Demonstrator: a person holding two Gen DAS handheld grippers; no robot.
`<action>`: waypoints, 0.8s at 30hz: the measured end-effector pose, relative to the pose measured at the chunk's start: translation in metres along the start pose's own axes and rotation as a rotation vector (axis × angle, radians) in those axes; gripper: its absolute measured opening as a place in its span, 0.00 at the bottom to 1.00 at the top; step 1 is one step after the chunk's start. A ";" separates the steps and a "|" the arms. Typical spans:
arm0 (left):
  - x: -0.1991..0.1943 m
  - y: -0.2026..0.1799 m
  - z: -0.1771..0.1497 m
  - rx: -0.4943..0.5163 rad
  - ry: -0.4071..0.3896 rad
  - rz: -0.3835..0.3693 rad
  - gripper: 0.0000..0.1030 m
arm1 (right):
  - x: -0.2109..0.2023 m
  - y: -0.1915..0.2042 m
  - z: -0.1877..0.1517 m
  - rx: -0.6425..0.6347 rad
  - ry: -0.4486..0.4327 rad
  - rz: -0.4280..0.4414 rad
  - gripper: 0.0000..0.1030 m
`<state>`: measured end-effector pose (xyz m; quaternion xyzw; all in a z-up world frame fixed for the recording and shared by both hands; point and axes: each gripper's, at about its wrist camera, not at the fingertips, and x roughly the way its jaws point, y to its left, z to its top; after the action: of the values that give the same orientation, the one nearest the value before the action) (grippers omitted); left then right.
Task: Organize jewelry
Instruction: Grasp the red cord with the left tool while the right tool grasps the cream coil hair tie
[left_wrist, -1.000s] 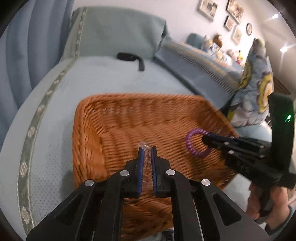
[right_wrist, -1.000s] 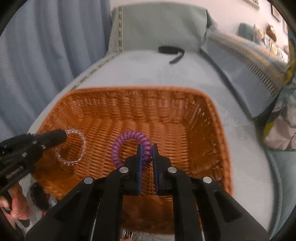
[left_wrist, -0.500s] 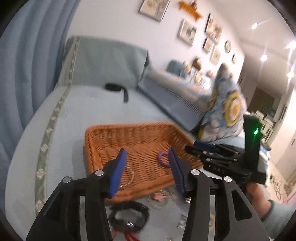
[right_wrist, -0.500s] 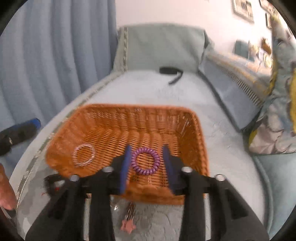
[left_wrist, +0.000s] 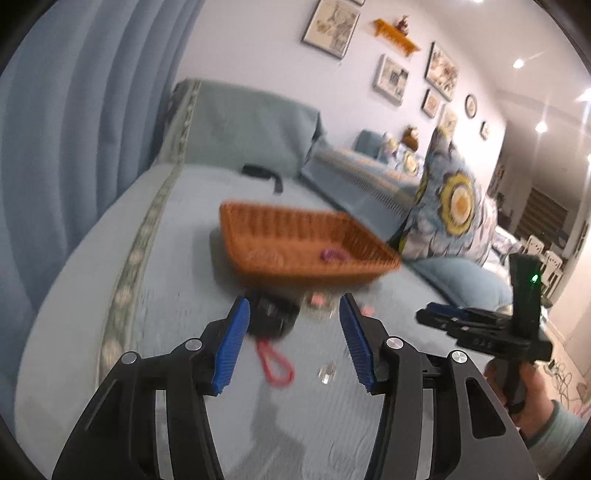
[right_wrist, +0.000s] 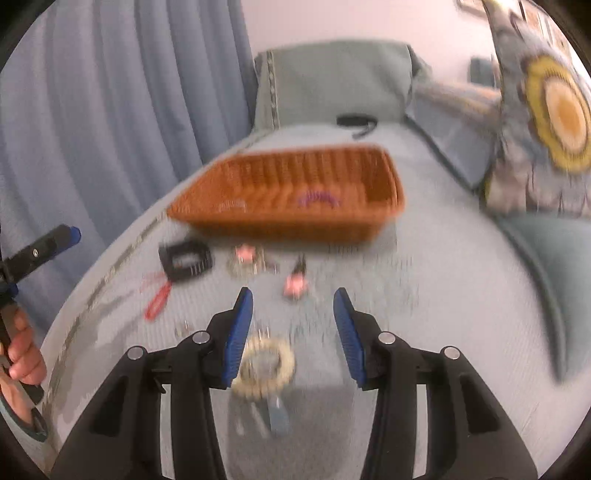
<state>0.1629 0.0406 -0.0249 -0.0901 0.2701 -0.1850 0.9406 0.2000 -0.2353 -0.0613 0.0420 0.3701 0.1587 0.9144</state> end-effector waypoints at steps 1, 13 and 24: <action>0.004 0.002 -0.008 -0.003 0.021 0.008 0.48 | 0.003 -0.001 -0.005 0.007 0.012 0.009 0.41; 0.057 0.015 -0.040 -0.005 0.206 0.061 0.48 | 0.025 -0.008 -0.029 0.052 0.058 0.022 0.23; 0.098 0.000 -0.041 0.093 0.315 0.237 0.09 | 0.027 -0.002 -0.028 0.021 0.061 0.013 0.22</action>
<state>0.2181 -0.0015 -0.1054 0.0160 0.4139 -0.0970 0.9050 0.1992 -0.2293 -0.1000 0.0493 0.3990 0.1618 0.9012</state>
